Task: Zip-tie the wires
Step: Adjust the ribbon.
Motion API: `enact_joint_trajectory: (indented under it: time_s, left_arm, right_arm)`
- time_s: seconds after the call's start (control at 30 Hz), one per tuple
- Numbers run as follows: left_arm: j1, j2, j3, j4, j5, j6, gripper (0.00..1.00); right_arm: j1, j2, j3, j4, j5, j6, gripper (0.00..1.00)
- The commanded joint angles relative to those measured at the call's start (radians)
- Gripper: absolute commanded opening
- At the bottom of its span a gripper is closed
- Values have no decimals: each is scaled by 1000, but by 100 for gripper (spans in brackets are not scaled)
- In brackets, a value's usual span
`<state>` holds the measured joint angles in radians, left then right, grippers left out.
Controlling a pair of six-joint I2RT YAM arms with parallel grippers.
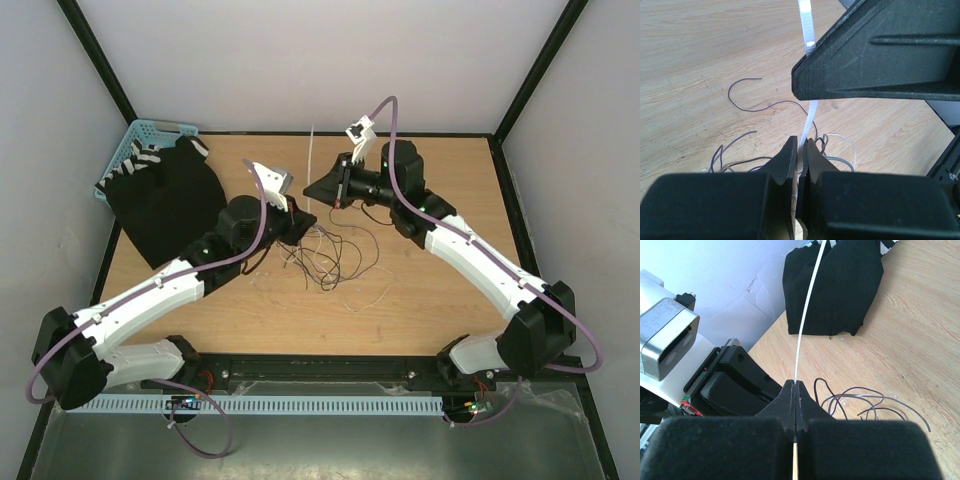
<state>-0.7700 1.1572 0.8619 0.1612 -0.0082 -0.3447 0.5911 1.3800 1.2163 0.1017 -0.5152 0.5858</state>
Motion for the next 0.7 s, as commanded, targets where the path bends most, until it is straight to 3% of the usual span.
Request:
enact_joint_trajectory:
  time_s: [0.0, 0.03, 0.23, 0.37, 0.67]
  left_arm:
    - [-13, 0, -13, -156, -7, 29, 0]
    - [-13, -14, -2, -159, -12, 42, 0]
    - [-16, -47, 112, -244, -70, 103, 0]
    - [-15, -44, 221, -318, -126, 145, 0]
    - [-16, -24, 393, -368, -148, 191, 0]
  right_arm:
    - [-24, -88, 73, 161, 1, -4, 0]
    - [-27, -97, 65, 161, -1, -12, 0]
    - [-41, -215, -29, 171, 65, -100, 68]
    - [-44, -327, -108, 139, 172, -224, 99]
    - [-43, -522, -398, 127, 378, -390, 99]
